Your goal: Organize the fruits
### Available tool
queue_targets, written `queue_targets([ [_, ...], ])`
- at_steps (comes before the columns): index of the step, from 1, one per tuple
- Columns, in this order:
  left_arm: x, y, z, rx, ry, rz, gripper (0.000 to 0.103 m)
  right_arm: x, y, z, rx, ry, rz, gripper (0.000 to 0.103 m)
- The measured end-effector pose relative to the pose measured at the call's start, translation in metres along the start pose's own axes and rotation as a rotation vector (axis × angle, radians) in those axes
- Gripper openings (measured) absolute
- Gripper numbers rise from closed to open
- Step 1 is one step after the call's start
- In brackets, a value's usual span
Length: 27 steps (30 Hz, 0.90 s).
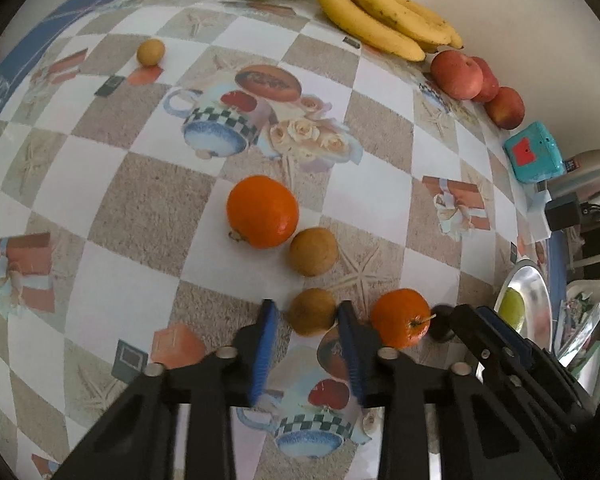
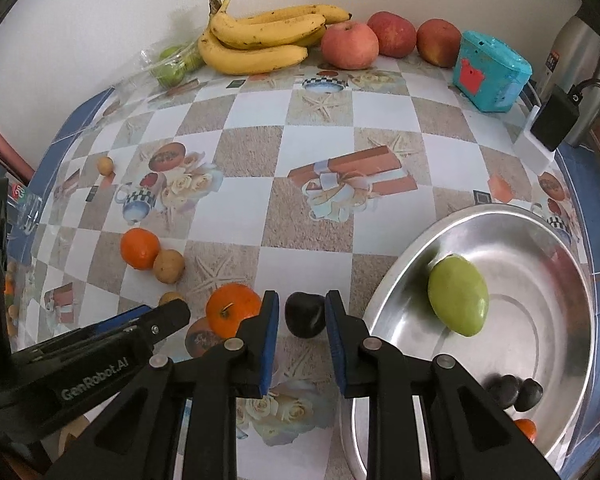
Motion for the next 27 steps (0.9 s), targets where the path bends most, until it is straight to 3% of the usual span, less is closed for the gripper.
queue_targets([
  [11,0.002,-0.003,0.001,-0.006,-0.014,0.009,0.027,0.009,0.004,-0.014,0.025,0.074,0.07,0.03],
  [27,0.003,-0.003,0.002,-0.004,-0.015,0.017,0.027,0.024,0.008,-0.027,0.051,0.157,0.189,0.029],
])
Point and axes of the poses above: each gripper's, at about its wrist camera, not at the fingertips, and z roughly against the way its jaws point, x to its left, y to its underside, the point moved 1 cm from there along -z, roughly the way its jaws point, and after that the axes turned 8 degrees about -x, right-handed, at the moved point
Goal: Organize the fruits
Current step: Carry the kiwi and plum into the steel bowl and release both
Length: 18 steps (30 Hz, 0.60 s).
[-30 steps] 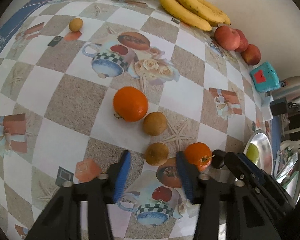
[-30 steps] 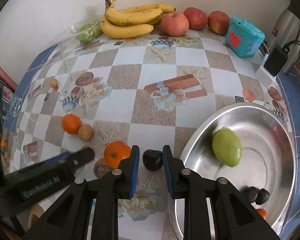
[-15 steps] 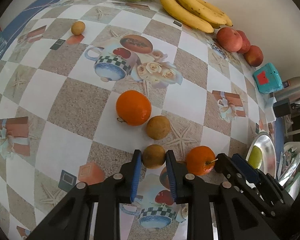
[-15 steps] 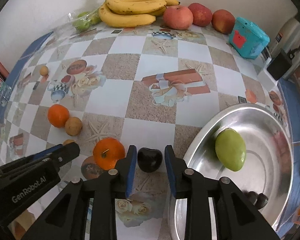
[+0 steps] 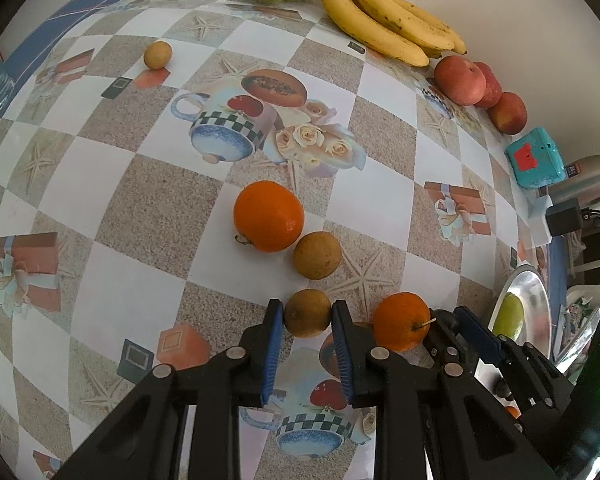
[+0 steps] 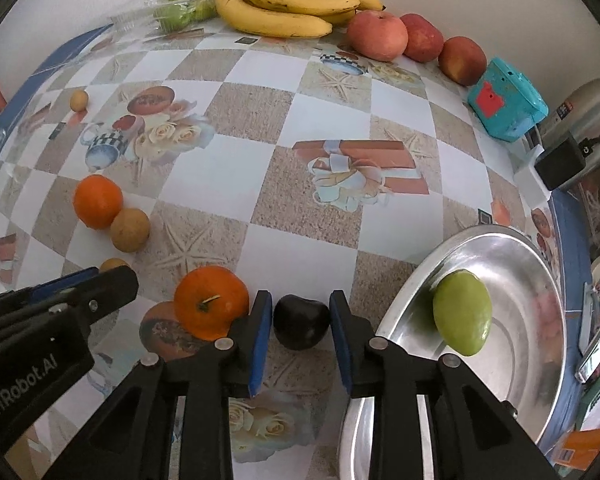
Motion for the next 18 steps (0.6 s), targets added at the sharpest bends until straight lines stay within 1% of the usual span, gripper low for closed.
queue_targets([
  [4,0.0,0.0,0.0,-0.002,-0.002,0.003,0.027,-0.001,0.0,0.0,0.002,-0.005,-0.005,0.029],
  [9,0.001,0.0,0.002,-0.008,-0.005,0.01,0.027,-0.008,-0.001,0.002,-0.001,-0.045,-0.066,0.029],
  [14,0.005,0.0,0.003,-0.004,-0.003,0.032,0.027,-0.019,-0.004,0.012,-0.014,-0.11,-0.162,0.029],
  [18,0.007,-0.005,0.011,-0.027,-0.014,0.039,0.027,-0.024,-0.005,0.018,-0.007,-0.151,-0.236,0.029],
])
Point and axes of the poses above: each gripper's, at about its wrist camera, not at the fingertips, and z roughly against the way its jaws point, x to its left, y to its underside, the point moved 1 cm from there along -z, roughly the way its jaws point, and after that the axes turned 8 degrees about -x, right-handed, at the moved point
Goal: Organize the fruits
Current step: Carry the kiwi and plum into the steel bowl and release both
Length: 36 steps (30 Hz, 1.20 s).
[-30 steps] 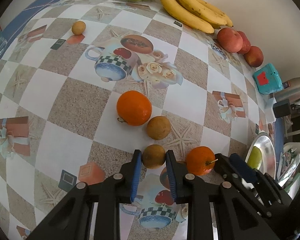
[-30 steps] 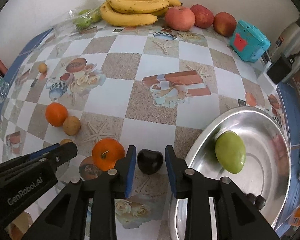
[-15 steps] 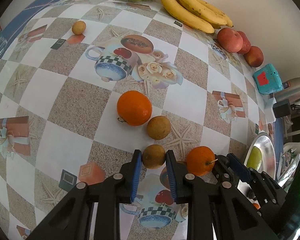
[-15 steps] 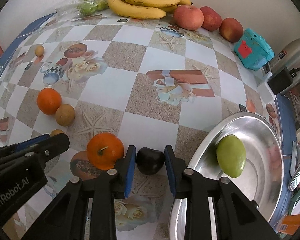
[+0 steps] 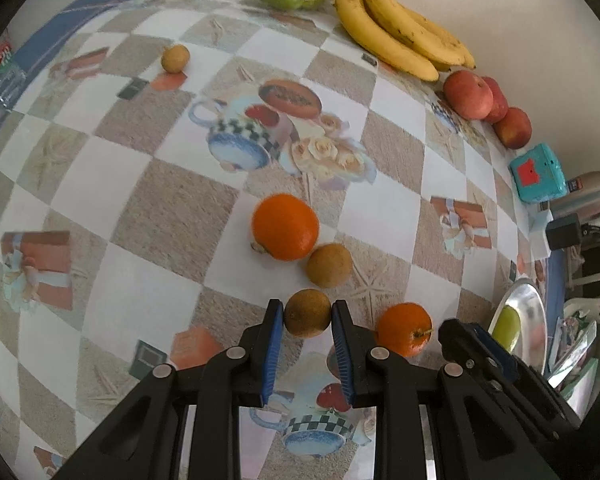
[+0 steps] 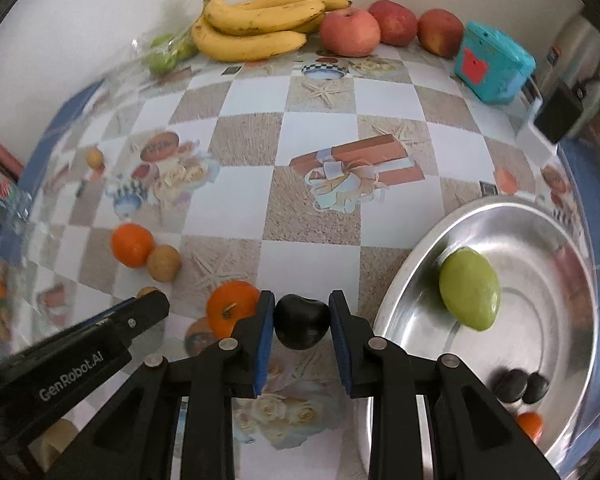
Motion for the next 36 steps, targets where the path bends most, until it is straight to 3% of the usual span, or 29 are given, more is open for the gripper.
queue_targets([
  [8,-0.001,-0.026,0.012,-0.04,-0.009,0.034,0.027,-0.011,-0.011,0.016,-0.017,-0.057,-0.119,0.029],
  [13,-0.011,-0.039,0.011,-0.055,0.004,0.044,0.027,-0.022,-0.018,0.022,-0.04,-0.048,-0.147,0.029],
  [25,-0.014,-0.038,0.021,-0.082,0.066,0.068,0.027,-0.044,-0.022,0.043,-0.09,-0.05,-0.202,0.029],
  [29,-0.031,-0.029,0.025,-0.071,0.089,0.025,0.027,-0.062,-0.021,0.047,-0.099,-0.034,-0.236,0.029],
  [36,-0.086,-0.003,0.03,-0.056,0.13,-0.131,0.027,-0.117,-0.009,0.056,-0.103,0.105,-0.345,0.029],
])
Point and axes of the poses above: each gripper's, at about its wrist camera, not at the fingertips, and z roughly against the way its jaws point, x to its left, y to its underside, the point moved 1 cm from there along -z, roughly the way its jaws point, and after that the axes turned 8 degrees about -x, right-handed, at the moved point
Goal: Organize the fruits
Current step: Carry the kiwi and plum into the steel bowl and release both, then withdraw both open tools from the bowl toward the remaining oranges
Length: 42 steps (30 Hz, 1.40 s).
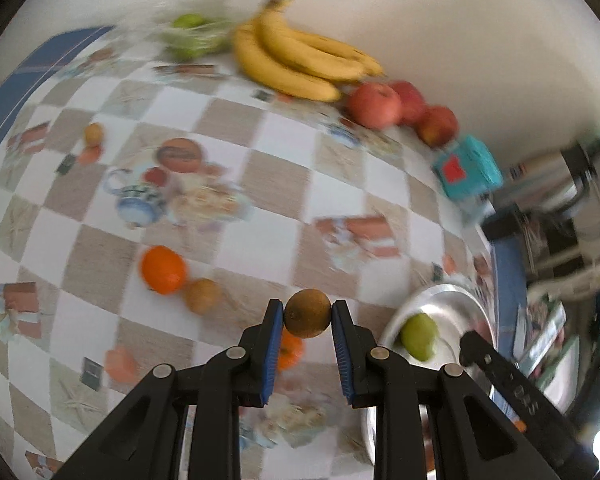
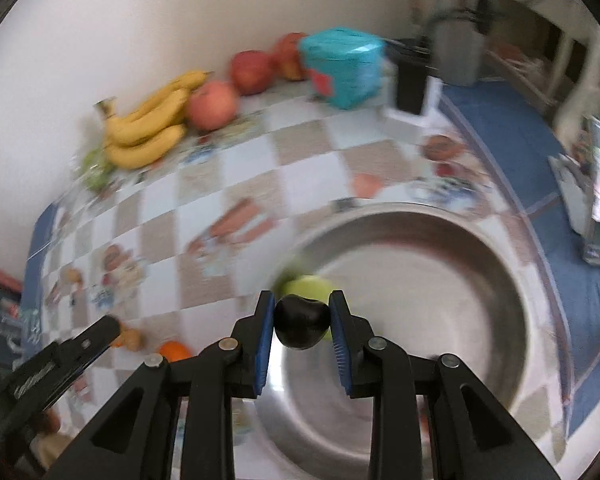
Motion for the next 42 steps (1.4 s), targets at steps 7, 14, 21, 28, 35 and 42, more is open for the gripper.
queue_targets([
  [7,-0.05,0.03,-0.01,0.07,0.05,-0.148,0.027,-0.041,-0.001,0.0,0.007,0.05,-0.075,0.029],
  [14,-0.069,0.05,-0.026,0.139,0.043,-0.222,0.027,-0.058,0.006,-0.011,0.051,0.072,-0.101,0.029],
  [21,-0.079,0.062,-0.032,0.164,0.033,-0.278,0.027,-0.062,0.011,-0.022,0.087,0.077,-0.107,0.029],
  [28,-0.082,0.065,-0.036,0.188,0.043,-0.285,0.028,-0.062,0.014,-0.028,0.102,0.078,-0.118,0.036],
  [35,-0.079,0.062,-0.034,0.186,0.044,-0.265,0.03,-0.063,0.013,-0.026,0.097,0.093,-0.125,0.04],
  [42,-0.068,0.051,-0.031,0.165,0.027,-0.22,0.058,-0.065,0.013,-0.02,0.093,0.107,-0.12,0.056],
])
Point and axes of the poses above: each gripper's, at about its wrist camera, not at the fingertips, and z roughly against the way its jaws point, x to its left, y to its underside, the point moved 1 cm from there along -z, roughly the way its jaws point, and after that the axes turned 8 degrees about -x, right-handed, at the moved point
